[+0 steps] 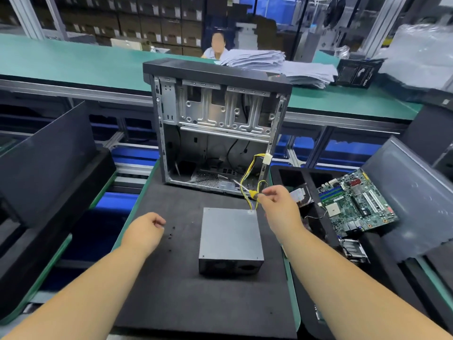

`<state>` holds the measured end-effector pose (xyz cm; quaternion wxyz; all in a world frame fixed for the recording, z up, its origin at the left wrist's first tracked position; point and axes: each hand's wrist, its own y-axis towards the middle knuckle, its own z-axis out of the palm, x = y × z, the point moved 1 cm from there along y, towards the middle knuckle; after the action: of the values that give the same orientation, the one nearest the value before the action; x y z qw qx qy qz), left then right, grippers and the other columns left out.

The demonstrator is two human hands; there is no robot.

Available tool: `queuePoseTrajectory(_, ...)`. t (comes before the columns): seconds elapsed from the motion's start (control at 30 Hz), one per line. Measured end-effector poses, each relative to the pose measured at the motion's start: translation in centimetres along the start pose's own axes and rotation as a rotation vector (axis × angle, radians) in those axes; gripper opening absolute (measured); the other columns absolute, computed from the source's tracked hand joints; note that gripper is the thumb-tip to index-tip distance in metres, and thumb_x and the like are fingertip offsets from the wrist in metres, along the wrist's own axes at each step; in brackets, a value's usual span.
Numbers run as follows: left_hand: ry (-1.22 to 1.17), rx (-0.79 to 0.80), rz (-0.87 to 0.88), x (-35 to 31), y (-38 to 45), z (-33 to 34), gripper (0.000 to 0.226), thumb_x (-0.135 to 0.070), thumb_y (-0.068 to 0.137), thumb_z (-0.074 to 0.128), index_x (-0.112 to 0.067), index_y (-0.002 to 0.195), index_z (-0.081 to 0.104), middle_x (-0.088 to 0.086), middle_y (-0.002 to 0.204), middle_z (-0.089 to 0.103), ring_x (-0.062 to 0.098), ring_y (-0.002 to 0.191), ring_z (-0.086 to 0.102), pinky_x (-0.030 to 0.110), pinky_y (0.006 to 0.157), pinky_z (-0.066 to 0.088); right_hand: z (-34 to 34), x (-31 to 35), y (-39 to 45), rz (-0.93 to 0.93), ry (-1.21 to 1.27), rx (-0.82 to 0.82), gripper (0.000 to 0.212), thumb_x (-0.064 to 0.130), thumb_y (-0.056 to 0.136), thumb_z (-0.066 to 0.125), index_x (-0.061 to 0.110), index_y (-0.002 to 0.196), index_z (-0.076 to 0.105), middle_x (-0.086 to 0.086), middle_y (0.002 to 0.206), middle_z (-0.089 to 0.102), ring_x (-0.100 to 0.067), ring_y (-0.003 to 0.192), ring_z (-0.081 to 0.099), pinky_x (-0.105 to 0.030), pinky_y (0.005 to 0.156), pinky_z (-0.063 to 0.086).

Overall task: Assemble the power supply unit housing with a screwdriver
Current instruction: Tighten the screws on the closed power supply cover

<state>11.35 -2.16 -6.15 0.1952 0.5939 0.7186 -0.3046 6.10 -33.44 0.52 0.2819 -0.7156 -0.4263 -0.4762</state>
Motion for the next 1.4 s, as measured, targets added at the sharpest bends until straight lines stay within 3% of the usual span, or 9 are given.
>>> queuePoseTrajectory(0.27, 0.189, 0.29, 0.163, 3.2, -0.4, 1.7, 0.018, -0.022, 0.074, 0.079, -0.03, 0.079, 0.064, -0.012, 0.079, 0.065, 0.007, 0.075, 0.062, 0.025, 0.073, 0.051, 3.9, 0.2, -2.0, 0.084, 0.025, 0.097, 0.007, 0.03, 0.089, 0.067, 0.025, 0.089, 0.061, 0.003, 0.077, 0.061, -0.011, 0.061, 0.05, -0.025, 0.057, 0.041)
queuePoseTrajectory(0.5, 0.272, 0.242, 0.257, 3.1, -0.3, 2.4, 0.014, -0.025, 0.082, 0.071, -0.032, 0.086, 0.059, -0.01, 0.083, 0.064, 0.009, 0.078, 0.06, 0.027, 0.074, 0.05, 5.0, 0.7, -3.1, 0.112, 0.05, 0.092, 0.004, 0.027, 0.09, 0.065, 0.026, 0.088, 0.061, 0.005, 0.077, 0.058, -0.013, 0.065, 0.05, -0.027, 0.058, 0.038)
queuePoseTrajectory(0.77, 0.314, 0.161, 0.279, 2.9, -0.7, 3.1, 0.009, -0.02, 0.091, 0.06, -0.025, 0.083, 0.061, -0.005, 0.09, 0.057, 0.015, 0.081, 0.057, 0.028, 0.071, 0.046, 3.9, 1.3, -4.2, 0.129, 0.162, 0.075, 0.011, 0.017, 0.088, 0.07, 0.017, 0.095, 0.061, -0.003, 0.084, 0.063, -0.013, 0.067, 0.063, -0.027, 0.068, 0.05)
queuePoseTrajectory(0.83, 0.217, 0.131, 0.248, 2.6, -0.9, 2.9, 0.013, -0.021, 0.09, 0.062, -0.027, 0.08, 0.06, -0.005, 0.088, 0.059, 0.014, 0.078, 0.057, 0.028, 0.068, 0.046, 3.3, 1.4, -4.1, 0.121, 0.188, 0.069, 0.013, 0.016, 0.086, 0.073, 0.015, 0.094, 0.062, -0.004, 0.082, 0.065, -0.013, 0.067, 0.064, -0.027, 0.068, 0.051)
queuePoseTrajectory(0.93, -0.13, 0.092, 0.178, 1.2, -1.5, 2.3, 0.016, -0.015, 0.088, 0.064, -0.026, 0.077, 0.063, -0.003, 0.077, 0.067, 0.014, 0.07, 0.06, 0.024, 0.059, 0.043, 2.1, 1.5, -3.5, 0.114, 0.262, 0.026, 0.013, 0.015, 0.08, 0.078, 0.016, 0.086, 0.067, -0.001, 0.073, 0.067, -0.015, 0.066, 0.061, -0.032, 0.069, 0.051)
queuePoseTrajectory(1.07, -0.588, 0.161, 0.127, -2.5, -2.5, 1.1, 0.015, 0.0, 0.09, 0.062, -0.012, 0.088, 0.07, 0.004, 0.079, 0.074, 0.013, 0.073, 0.069, 0.017, 0.061, 0.049, 1.2, 1.9, -2.8, 0.072, 0.502, 0.02, 0.016, 0.006, 0.087, 0.068, 0.014, 0.075, 0.061, -0.003, 0.073, 0.072, -0.018, 0.065, 0.056, -0.026, 0.062, 0.045)
queuePoseTrajectory(1.23, -0.891, 0.25, 0.046, -6.5, -3.9, 0.3, 0.014, -0.001, 0.092, 0.061, -0.009, 0.093, 0.072, 0.0, 0.079, 0.074, 0.006, 0.071, 0.067, 0.016, 0.063, 0.052, 0.1, 2.9, -2.6, 0.026, 0.595, 0.003, 0.007, 0.015, 0.097, 0.06, 0.012, 0.091, 0.06, -0.01, 0.085, 0.076, -0.009, 0.067, 0.064, -0.021, 0.063, 0.052)
queuePoseTrajectory(1.4, -1.064, 0.346, -0.025, -9.4, -5.3, 0.8, 0.015, 0.0, 0.092, 0.06, -0.007, 0.101, 0.069, 0.004, 0.083, 0.073, 0.011, 0.072, 0.066, 0.019, 0.063, 0.051, -1.6, 3.9, -2.6, -0.045, 0.577, 0.076, 0.011, 0.016, 0.098, 0.056, 0.011, 0.088, 0.059, -0.015, 0.088, 0.075, -0.013, 0.069, 0.065, -0.022, 0.064, 0.053)
